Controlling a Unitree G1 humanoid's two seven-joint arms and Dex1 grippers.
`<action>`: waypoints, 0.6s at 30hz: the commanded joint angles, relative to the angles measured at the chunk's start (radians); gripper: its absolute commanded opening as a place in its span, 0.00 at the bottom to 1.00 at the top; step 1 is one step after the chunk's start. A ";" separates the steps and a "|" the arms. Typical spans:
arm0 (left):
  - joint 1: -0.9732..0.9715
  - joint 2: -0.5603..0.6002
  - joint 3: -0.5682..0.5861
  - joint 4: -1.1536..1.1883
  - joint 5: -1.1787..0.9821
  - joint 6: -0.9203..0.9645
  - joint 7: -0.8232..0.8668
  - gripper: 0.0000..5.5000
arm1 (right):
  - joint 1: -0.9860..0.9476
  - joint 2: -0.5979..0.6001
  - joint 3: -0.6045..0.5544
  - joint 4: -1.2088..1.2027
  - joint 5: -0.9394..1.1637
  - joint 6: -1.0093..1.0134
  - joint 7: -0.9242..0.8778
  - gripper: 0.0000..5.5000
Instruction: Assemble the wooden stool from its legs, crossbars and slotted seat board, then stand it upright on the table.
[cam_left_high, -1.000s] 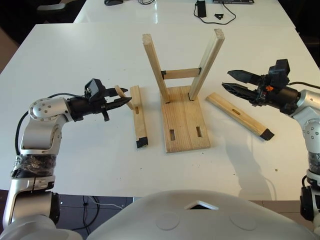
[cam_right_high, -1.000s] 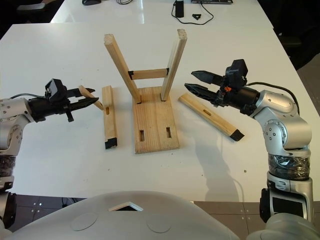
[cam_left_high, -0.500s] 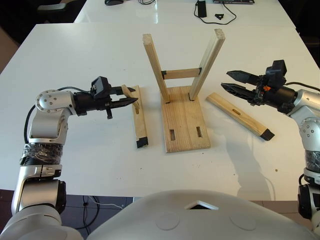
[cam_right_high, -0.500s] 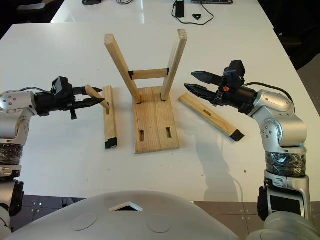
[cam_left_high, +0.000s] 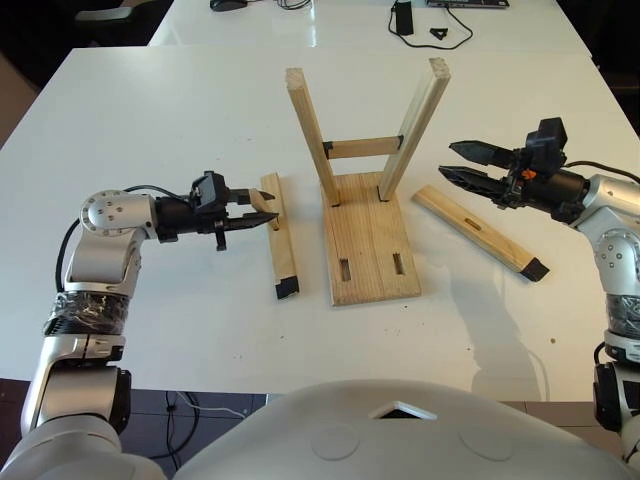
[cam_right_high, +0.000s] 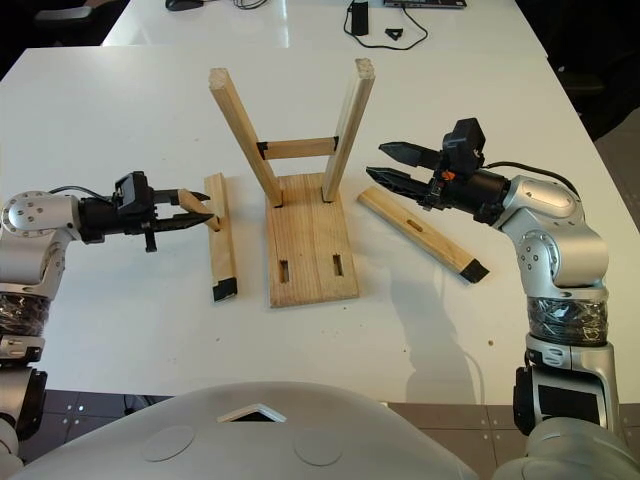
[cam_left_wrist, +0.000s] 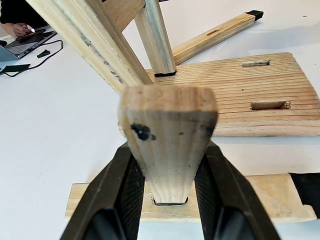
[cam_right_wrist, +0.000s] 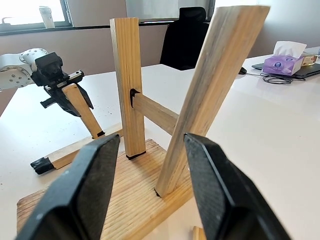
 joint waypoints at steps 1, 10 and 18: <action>0.069 0.042 -0.030 -0.033 0.000 0.068 -0.049 0.23 | 0.000 0.003 -0.001 0.000 -0.015 -0.017 -0.001 0.43; 0.117 0.050 -0.119 -0.033 0.049 0.127 -0.043 0.23 | 0.003 0.012 0.020 0.009 -0.050 -0.037 -0.013 0.43; 0.096 0.003 -0.162 0.056 0.033 0.158 -0.023 0.23 | -0.008 0.013 0.046 0.019 -0.077 -0.044 -0.013 0.43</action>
